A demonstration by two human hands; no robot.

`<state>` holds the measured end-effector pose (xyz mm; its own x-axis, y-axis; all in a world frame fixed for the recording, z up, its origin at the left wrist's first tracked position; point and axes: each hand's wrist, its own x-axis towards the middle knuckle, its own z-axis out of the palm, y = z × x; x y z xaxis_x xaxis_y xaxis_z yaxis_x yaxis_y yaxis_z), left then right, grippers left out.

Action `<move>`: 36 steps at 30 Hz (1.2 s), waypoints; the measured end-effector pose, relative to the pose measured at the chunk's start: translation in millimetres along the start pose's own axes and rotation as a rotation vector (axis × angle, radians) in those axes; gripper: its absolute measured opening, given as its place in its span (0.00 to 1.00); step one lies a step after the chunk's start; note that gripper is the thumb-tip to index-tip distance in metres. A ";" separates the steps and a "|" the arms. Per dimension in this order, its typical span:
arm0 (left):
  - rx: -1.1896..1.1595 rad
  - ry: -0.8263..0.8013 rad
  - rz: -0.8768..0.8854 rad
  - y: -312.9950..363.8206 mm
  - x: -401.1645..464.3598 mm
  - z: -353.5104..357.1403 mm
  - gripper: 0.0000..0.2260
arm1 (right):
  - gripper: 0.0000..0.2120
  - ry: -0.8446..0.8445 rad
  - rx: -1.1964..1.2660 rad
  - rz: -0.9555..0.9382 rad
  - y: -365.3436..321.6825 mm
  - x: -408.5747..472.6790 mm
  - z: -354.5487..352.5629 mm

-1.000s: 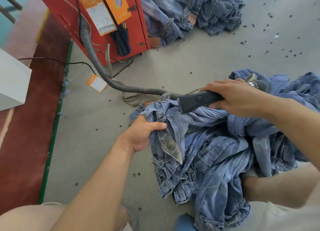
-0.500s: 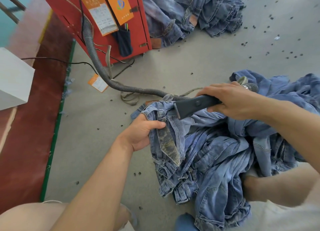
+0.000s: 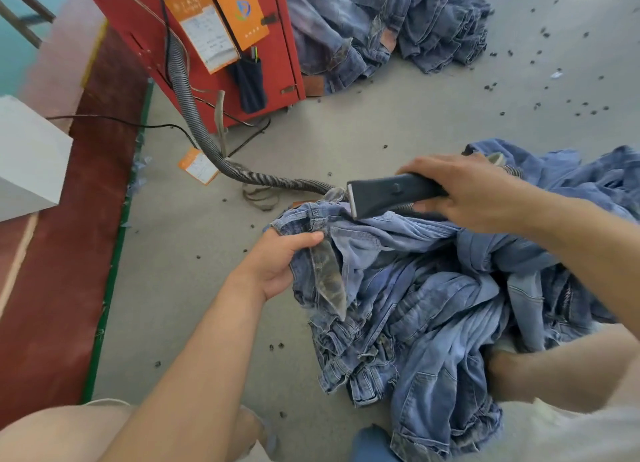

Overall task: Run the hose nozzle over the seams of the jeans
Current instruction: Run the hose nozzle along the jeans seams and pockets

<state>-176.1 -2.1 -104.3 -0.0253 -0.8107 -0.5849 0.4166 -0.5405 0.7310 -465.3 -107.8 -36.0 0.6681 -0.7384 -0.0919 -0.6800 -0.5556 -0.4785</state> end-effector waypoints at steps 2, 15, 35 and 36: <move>-0.036 -0.019 0.019 0.7 -1.8 0.7 0.17 | 0.20 -0.030 -0.095 0.008 -1.6 -0.5 7.5; -0.040 -0.028 0.043 -0.9 -2.7 1.3 0.15 | 0.20 -0.011 -0.085 0.005 -7.3 3.4 5.9; -0.205 -0.293 -0.077 19.1 -12.8 0.3 0.28 | 0.22 0.063 -0.086 0.008 -18.0 -4.6 -19.5; -0.193 -0.284 -0.073 19.5 -13.5 0.0 0.28 | 0.21 0.041 -0.110 -0.007 -20.7 -5.2 -18.4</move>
<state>-167.6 -1.7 -82.1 -0.3015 -0.8165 -0.4924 0.5678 -0.5686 0.5953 -460.3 -99.4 -9.5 0.6618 -0.7479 -0.0516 -0.7056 -0.5982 -0.3798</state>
